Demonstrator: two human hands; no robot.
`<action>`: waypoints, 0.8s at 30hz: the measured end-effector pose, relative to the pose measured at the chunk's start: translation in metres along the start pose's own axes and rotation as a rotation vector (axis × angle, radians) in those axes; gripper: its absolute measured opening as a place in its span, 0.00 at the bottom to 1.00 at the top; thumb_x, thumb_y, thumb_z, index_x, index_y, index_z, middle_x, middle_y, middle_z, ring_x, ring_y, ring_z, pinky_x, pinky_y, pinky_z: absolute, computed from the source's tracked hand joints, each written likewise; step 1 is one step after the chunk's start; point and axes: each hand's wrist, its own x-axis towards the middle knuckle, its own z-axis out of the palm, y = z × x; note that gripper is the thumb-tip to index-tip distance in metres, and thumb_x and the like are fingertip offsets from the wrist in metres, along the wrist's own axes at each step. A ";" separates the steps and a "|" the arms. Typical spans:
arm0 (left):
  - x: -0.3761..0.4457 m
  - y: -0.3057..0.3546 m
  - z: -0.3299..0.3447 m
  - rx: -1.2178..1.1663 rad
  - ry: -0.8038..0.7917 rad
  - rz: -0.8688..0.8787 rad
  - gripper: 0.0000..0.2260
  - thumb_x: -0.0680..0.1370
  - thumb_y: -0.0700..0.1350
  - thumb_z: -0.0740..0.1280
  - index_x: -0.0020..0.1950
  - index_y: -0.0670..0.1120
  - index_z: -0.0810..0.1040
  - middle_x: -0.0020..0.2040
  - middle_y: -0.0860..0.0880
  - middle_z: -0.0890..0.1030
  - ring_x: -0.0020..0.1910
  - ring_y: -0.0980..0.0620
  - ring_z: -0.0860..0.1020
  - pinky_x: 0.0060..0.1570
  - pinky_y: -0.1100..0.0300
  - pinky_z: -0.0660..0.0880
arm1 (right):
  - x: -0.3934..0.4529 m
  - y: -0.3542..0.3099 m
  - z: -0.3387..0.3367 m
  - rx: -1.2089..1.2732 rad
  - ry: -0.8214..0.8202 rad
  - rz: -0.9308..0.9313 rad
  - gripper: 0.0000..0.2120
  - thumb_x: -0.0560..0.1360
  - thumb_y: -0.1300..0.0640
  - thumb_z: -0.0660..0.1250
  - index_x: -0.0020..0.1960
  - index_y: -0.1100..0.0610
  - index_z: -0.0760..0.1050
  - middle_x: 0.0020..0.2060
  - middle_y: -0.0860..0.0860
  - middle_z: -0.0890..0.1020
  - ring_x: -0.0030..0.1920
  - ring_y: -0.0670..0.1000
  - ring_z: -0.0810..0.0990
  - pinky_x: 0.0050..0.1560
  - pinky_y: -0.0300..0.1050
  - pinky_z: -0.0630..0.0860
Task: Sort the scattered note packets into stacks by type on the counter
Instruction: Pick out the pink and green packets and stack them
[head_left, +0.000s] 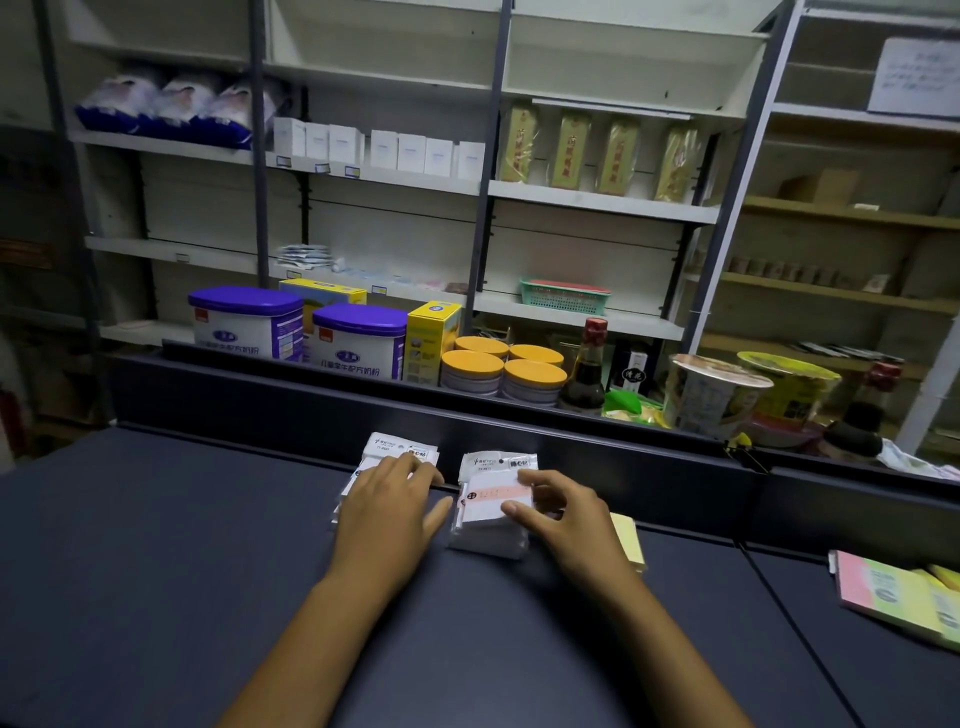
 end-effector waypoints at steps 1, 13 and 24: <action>0.000 -0.001 0.000 -0.006 0.000 -0.010 0.10 0.77 0.55 0.65 0.54 0.53 0.78 0.52 0.56 0.78 0.54 0.53 0.76 0.56 0.58 0.71 | 0.000 0.001 0.001 -0.038 -0.002 -0.008 0.20 0.70 0.47 0.77 0.61 0.49 0.81 0.49 0.45 0.84 0.50 0.41 0.81 0.51 0.35 0.77; -0.003 0.006 -0.004 -0.100 0.001 -0.062 0.06 0.77 0.52 0.67 0.51 0.53 0.79 0.51 0.57 0.77 0.51 0.55 0.76 0.48 0.61 0.70 | -0.007 0.013 0.006 -0.293 -0.053 -0.051 0.19 0.76 0.41 0.69 0.65 0.45 0.77 0.50 0.45 0.73 0.55 0.44 0.72 0.58 0.40 0.72; 0.007 0.077 -0.012 -0.133 -0.095 0.144 0.10 0.79 0.55 0.64 0.58 0.54 0.76 0.55 0.55 0.75 0.55 0.53 0.74 0.51 0.60 0.69 | -0.049 0.011 -0.110 -0.620 -0.070 -0.100 0.20 0.77 0.44 0.68 0.66 0.49 0.72 0.59 0.45 0.75 0.62 0.45 0.74 0.61 0.44 0.73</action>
